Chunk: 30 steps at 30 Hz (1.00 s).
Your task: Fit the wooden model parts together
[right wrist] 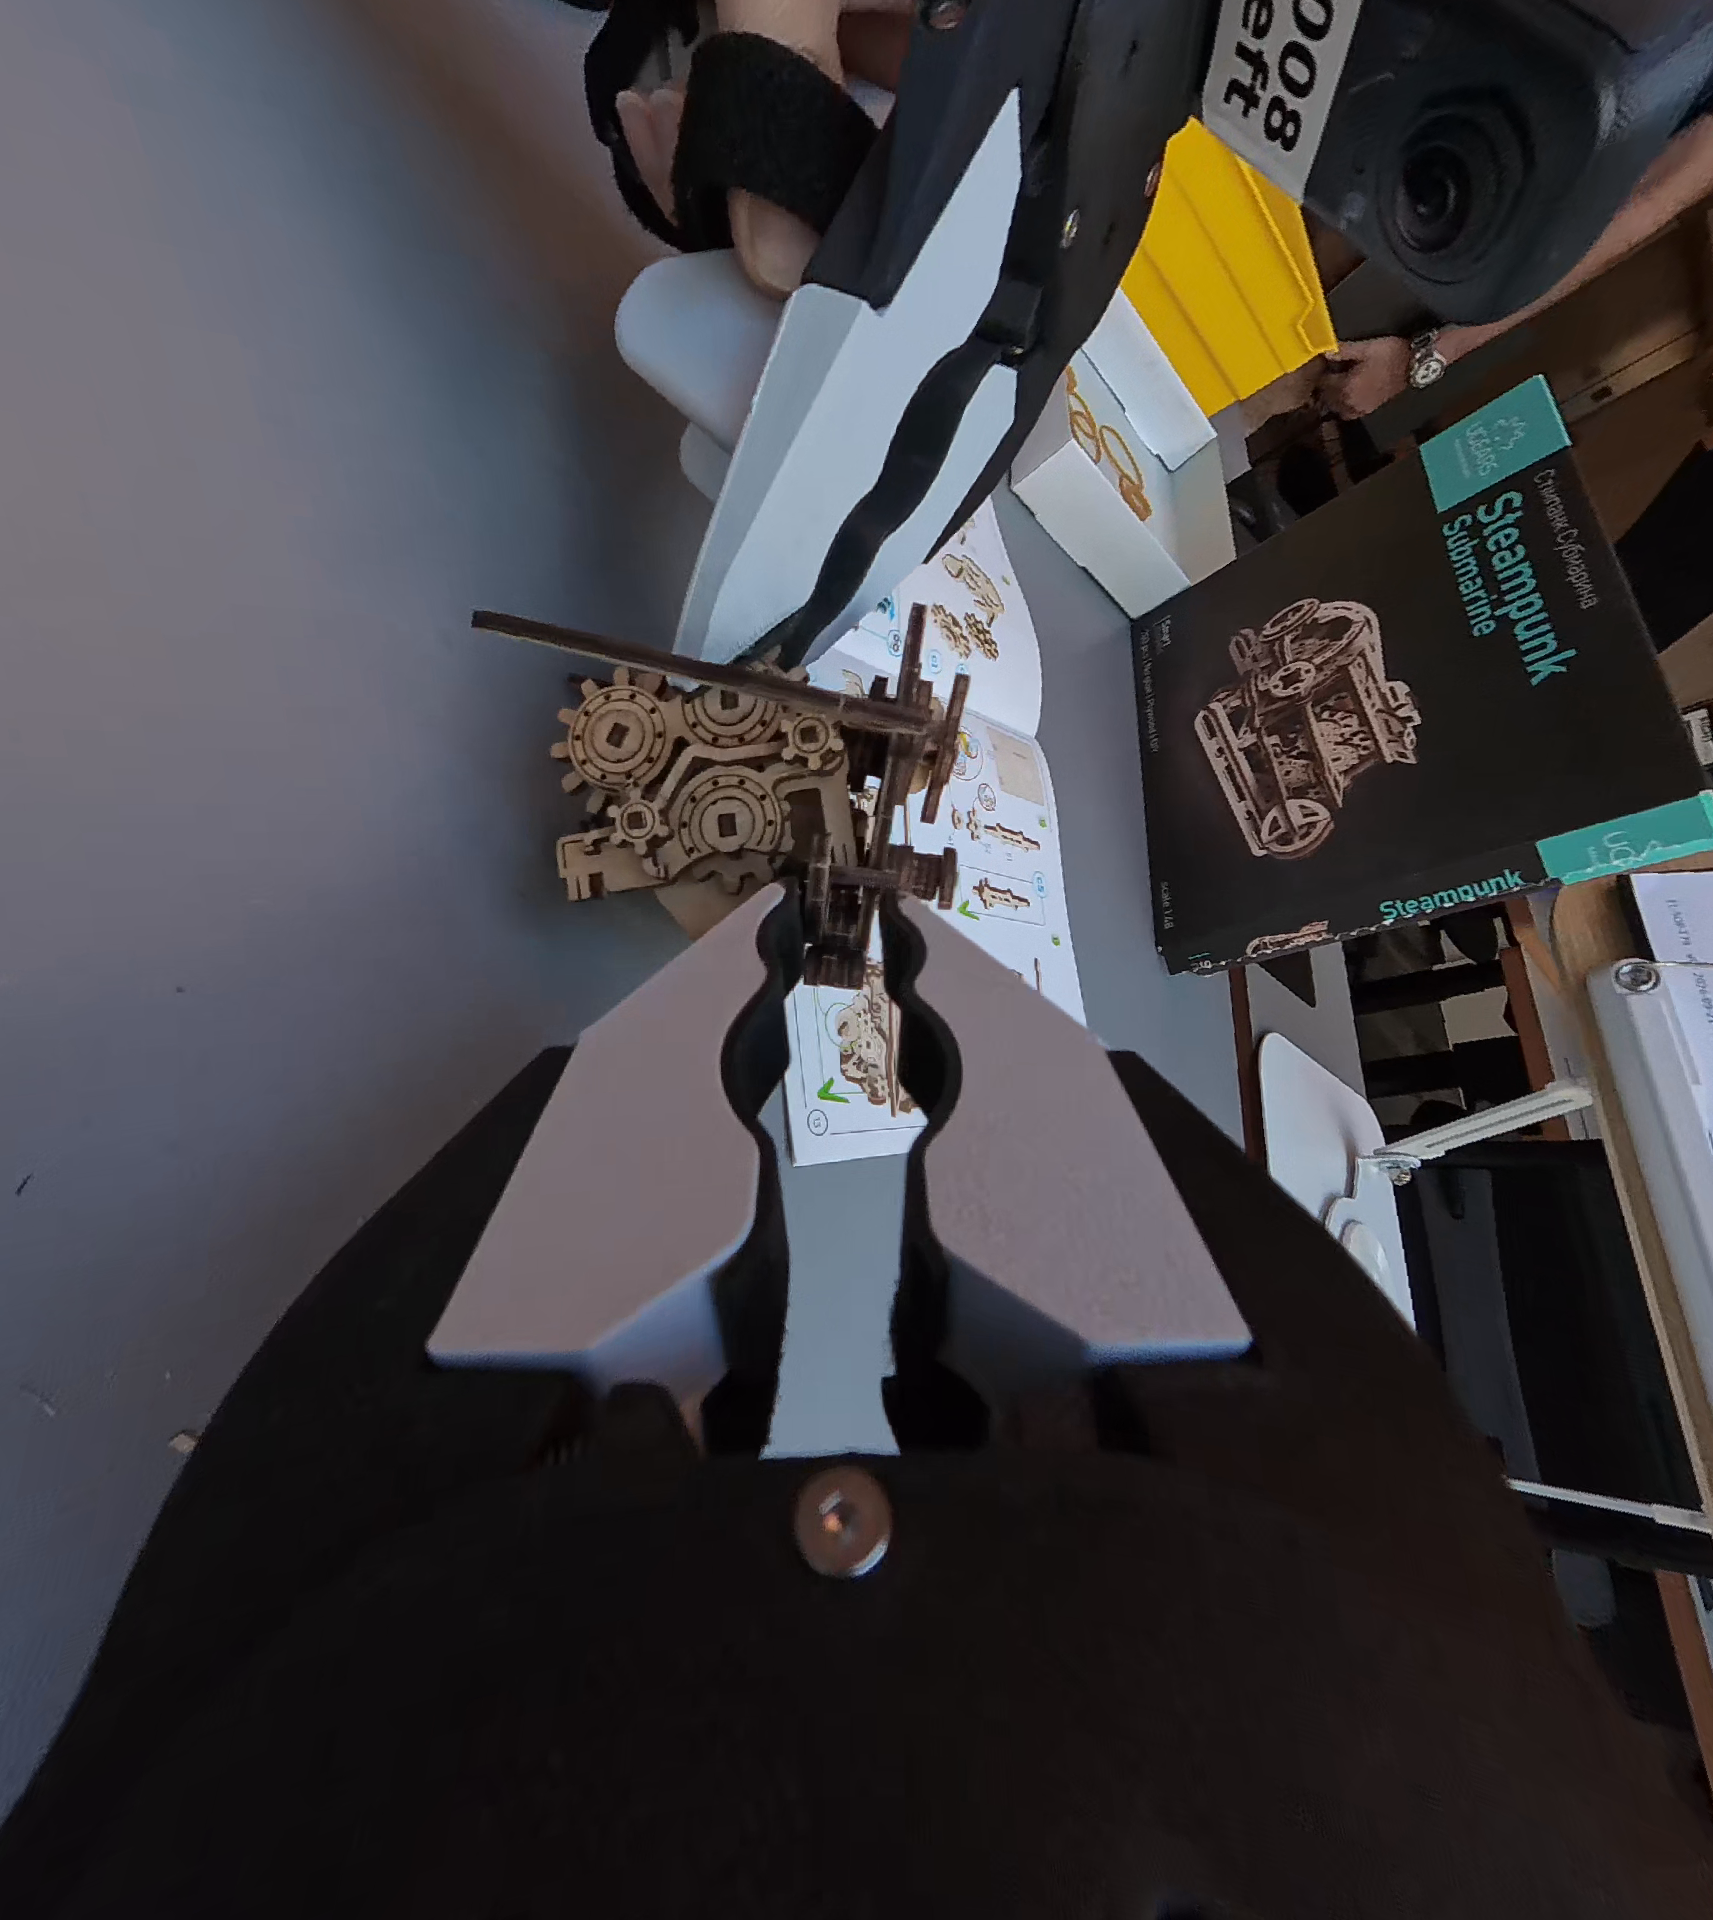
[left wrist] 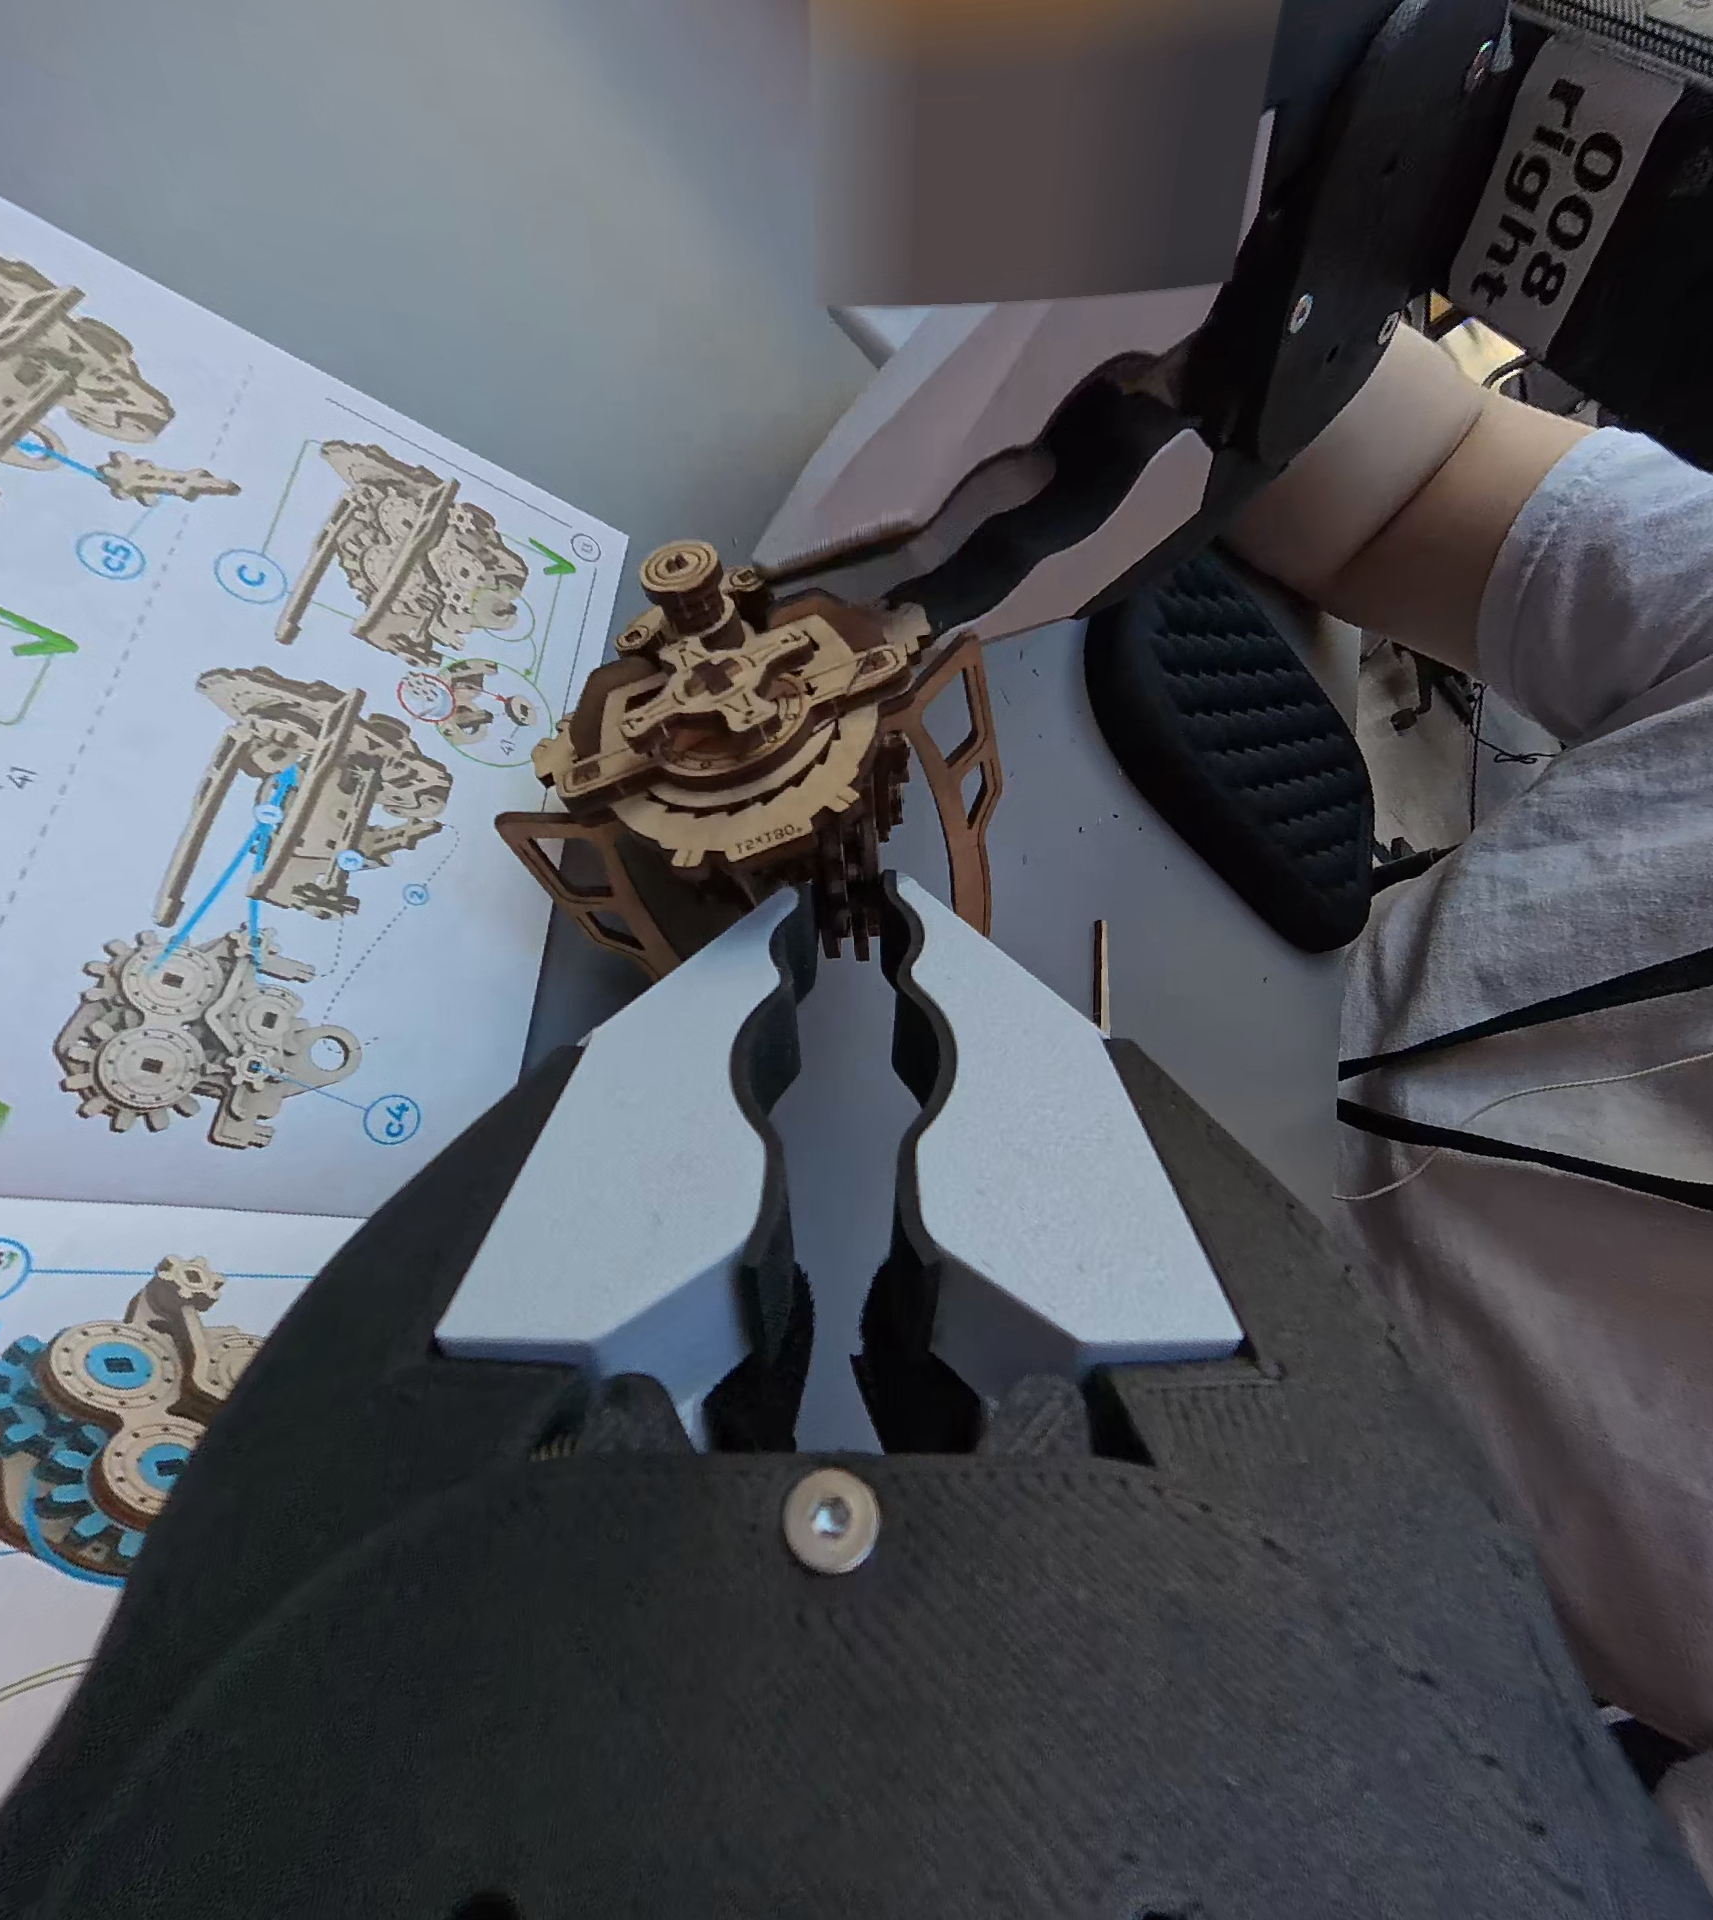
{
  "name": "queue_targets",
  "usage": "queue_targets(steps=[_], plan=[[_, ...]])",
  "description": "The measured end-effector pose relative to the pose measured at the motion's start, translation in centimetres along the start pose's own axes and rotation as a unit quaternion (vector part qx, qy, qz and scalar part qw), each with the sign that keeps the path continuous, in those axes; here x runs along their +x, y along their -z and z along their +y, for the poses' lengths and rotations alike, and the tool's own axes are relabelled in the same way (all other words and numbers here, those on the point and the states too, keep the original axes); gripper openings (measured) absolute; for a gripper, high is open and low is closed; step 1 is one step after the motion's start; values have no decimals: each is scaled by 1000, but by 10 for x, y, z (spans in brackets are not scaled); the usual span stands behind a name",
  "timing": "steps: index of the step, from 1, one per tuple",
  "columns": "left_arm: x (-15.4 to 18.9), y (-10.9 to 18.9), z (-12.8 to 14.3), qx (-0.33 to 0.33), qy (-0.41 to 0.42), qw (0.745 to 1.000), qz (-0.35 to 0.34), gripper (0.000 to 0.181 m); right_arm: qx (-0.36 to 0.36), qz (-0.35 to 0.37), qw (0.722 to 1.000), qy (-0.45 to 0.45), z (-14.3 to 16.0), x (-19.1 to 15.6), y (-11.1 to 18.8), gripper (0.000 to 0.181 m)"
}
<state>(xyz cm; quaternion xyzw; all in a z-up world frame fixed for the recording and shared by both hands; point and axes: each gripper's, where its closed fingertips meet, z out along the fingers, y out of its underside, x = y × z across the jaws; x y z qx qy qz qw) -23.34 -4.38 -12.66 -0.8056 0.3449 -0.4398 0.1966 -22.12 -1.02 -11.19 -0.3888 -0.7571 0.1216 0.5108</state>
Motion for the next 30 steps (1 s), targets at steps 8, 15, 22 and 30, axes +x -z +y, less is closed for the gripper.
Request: queue_targets(steps=[8,15,22,30], plan=[[3,0,3,-13,-6,1000,-3,10,14,-11,1000,-2,-5,-2,1,17],[5,0,3,-17,-6,1000,-3,10,-1,-2,999,36,-6,-4,3,15],[8,-2,8,-44,-26,999,-19,9,-20,4,997,71,-10,-7,2,15],[-3,-1,-3,19,4,1000,17,10,-32,18,999,22,2,3,0,15]])
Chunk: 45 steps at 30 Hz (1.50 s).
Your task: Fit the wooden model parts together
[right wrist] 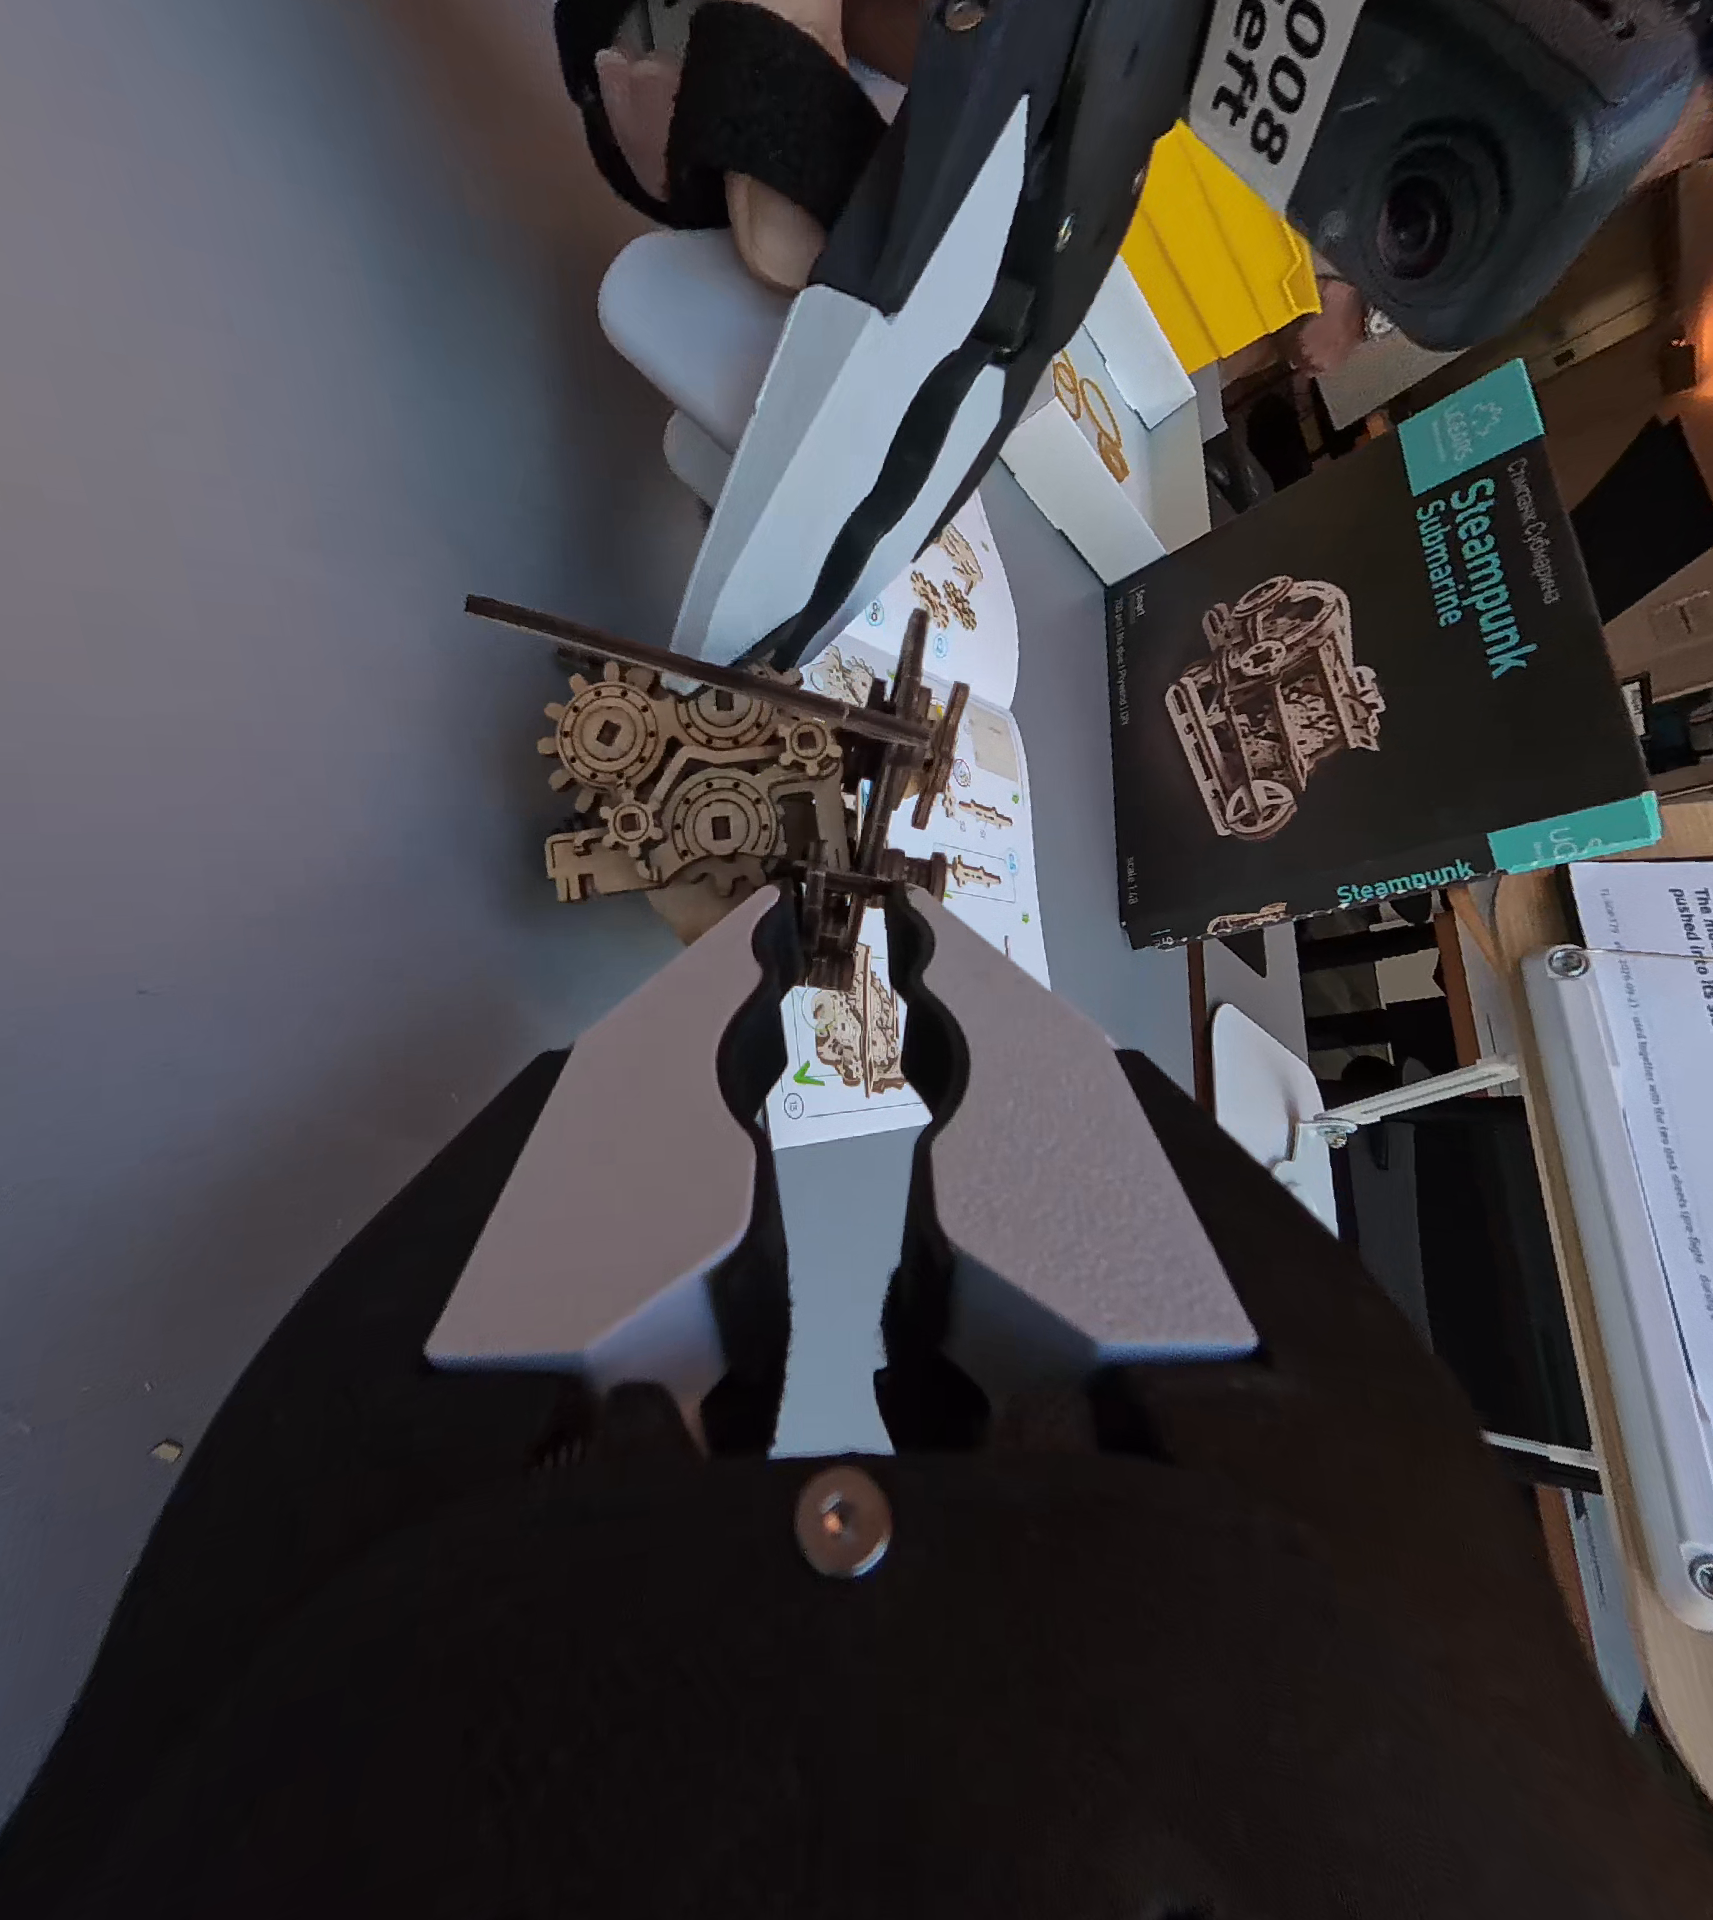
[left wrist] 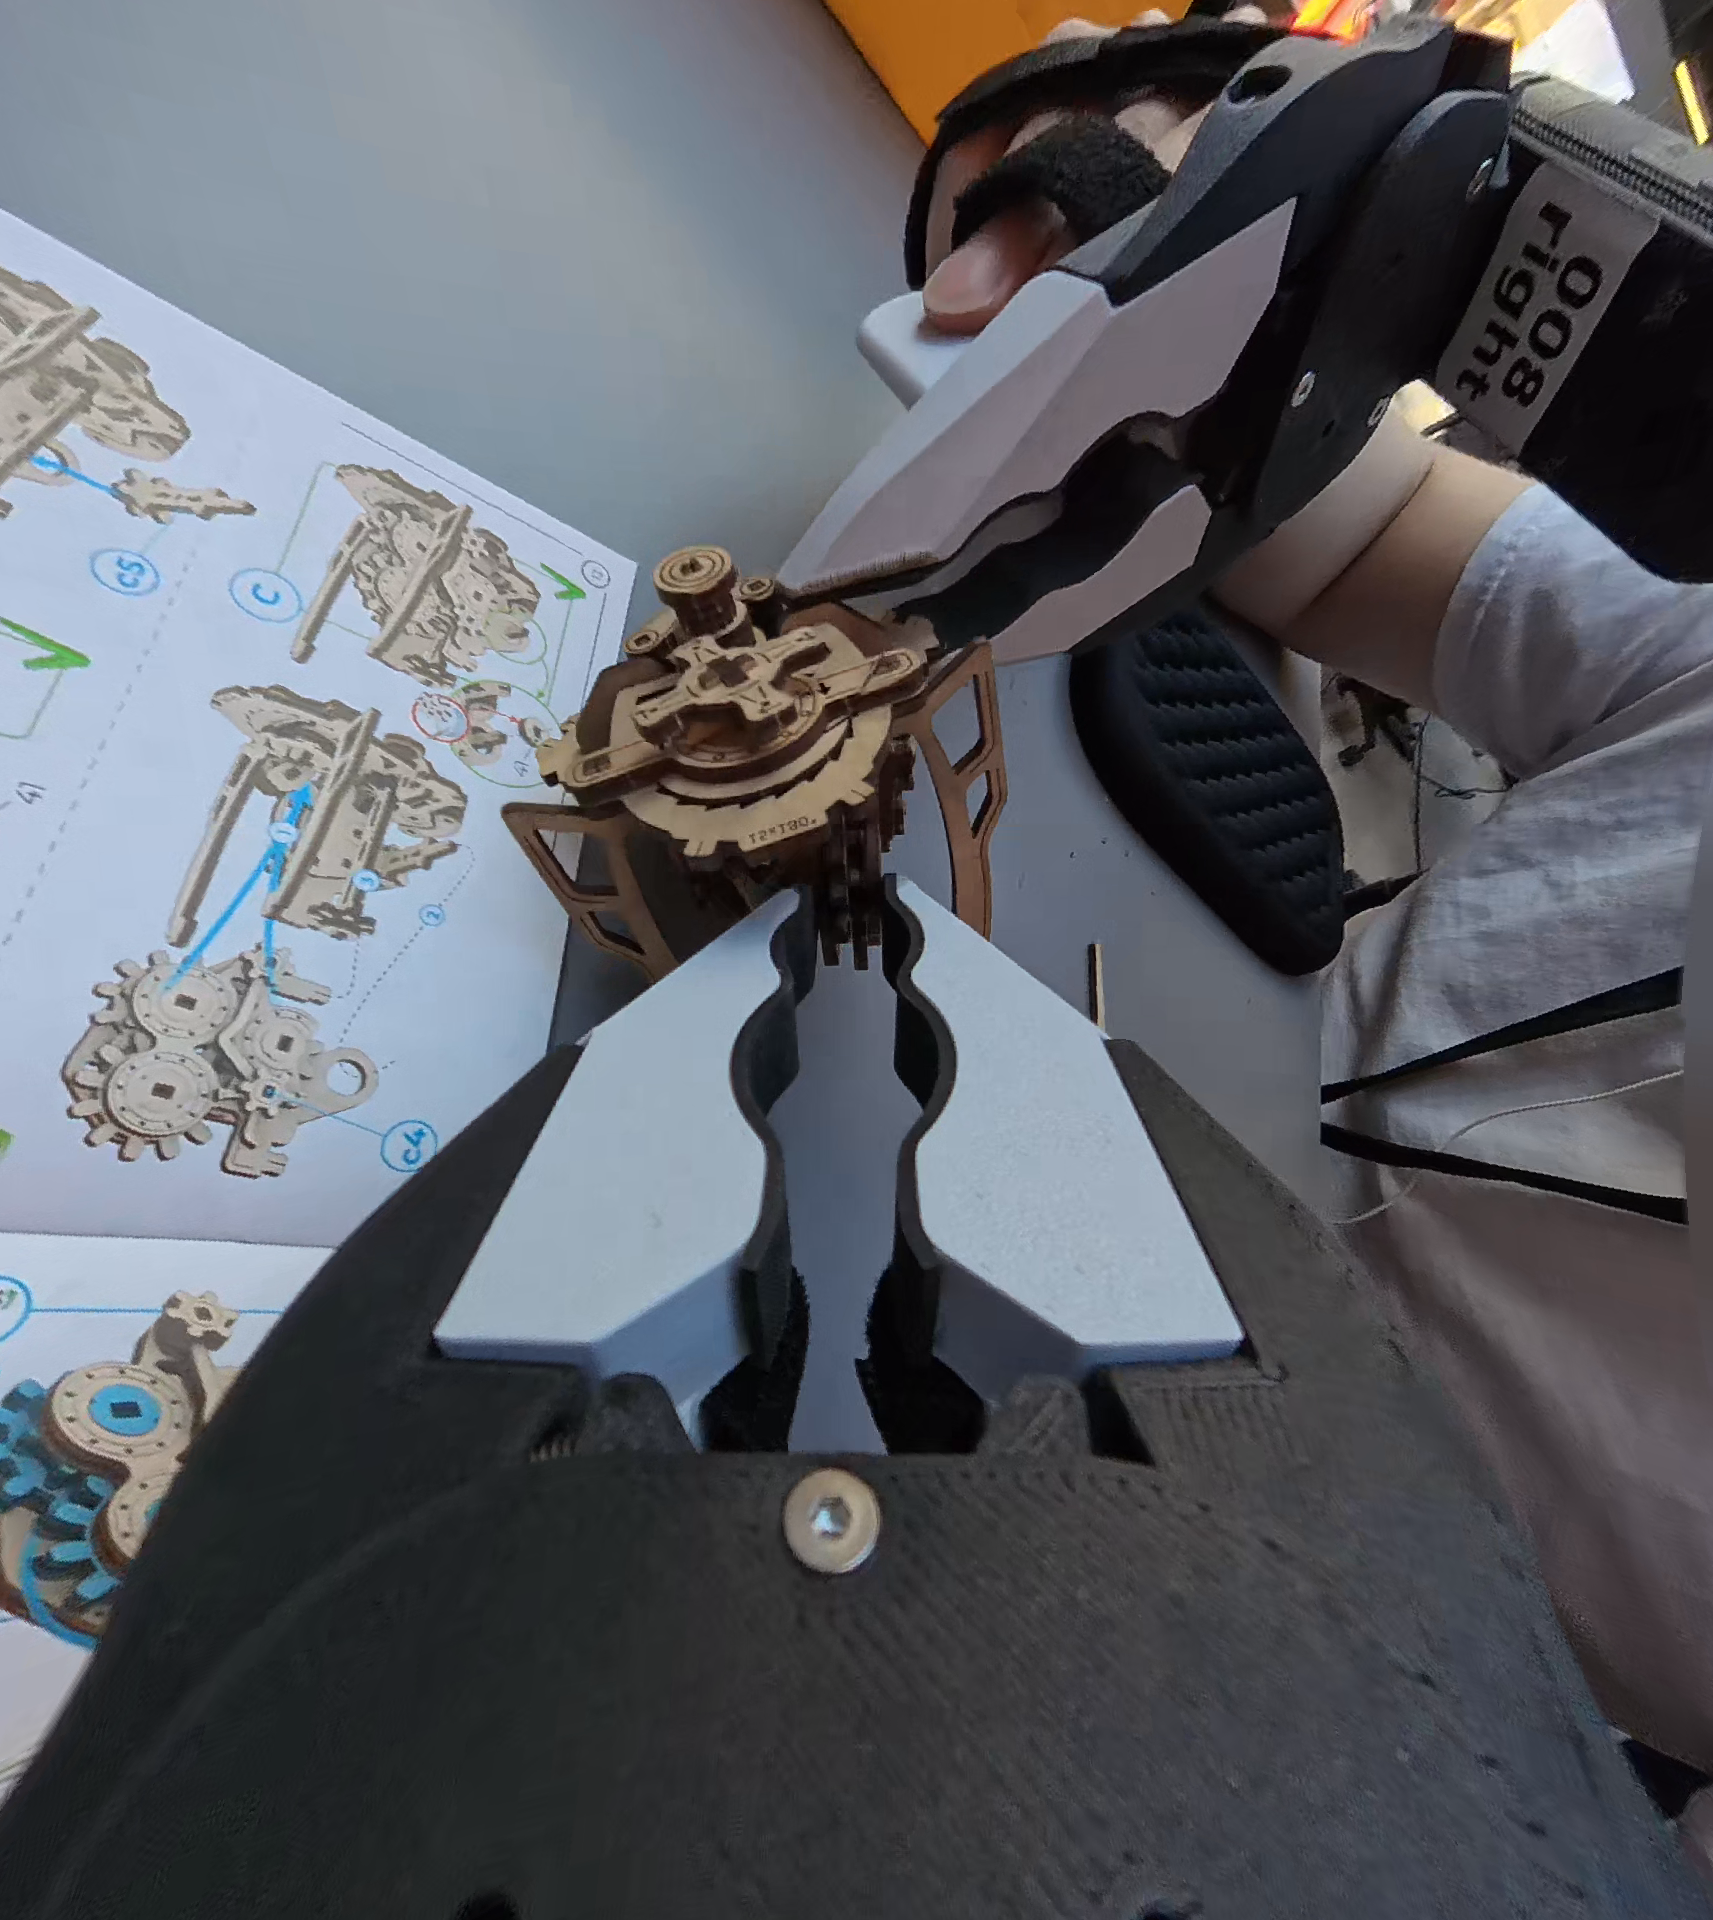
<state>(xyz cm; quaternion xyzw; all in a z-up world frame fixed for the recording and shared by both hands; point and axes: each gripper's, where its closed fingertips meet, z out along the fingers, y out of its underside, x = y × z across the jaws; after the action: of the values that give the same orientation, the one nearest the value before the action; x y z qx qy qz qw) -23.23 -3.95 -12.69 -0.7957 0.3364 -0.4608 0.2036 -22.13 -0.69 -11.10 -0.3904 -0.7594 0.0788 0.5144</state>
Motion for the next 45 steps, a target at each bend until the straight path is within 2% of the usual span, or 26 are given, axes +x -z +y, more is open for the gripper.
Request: queue_targets(steps=[5,17,23,31,38,45], plan=[[-2,-1,-9,43,20,999,22,11,-6,11,1000,-14,4,3,0,16],[-9,-4,-19,84,2,996,3,10,-1,33,999,-31,11,7,3,15],[-8,-5,-20,87,-6,996,1,10,-10,42,999,2,12,5,5,15],[-1,-1,-10,32,-27,999,-14,10,7,32,999,7,5,1,4,16],[4,2,-3,-2,-25,1000,-18,10,3,38,997,65,-4,-4,5,16],[6,2,-2,-12,-32,999,-29,10,5,46,997,65,-9,-3,6,14]])
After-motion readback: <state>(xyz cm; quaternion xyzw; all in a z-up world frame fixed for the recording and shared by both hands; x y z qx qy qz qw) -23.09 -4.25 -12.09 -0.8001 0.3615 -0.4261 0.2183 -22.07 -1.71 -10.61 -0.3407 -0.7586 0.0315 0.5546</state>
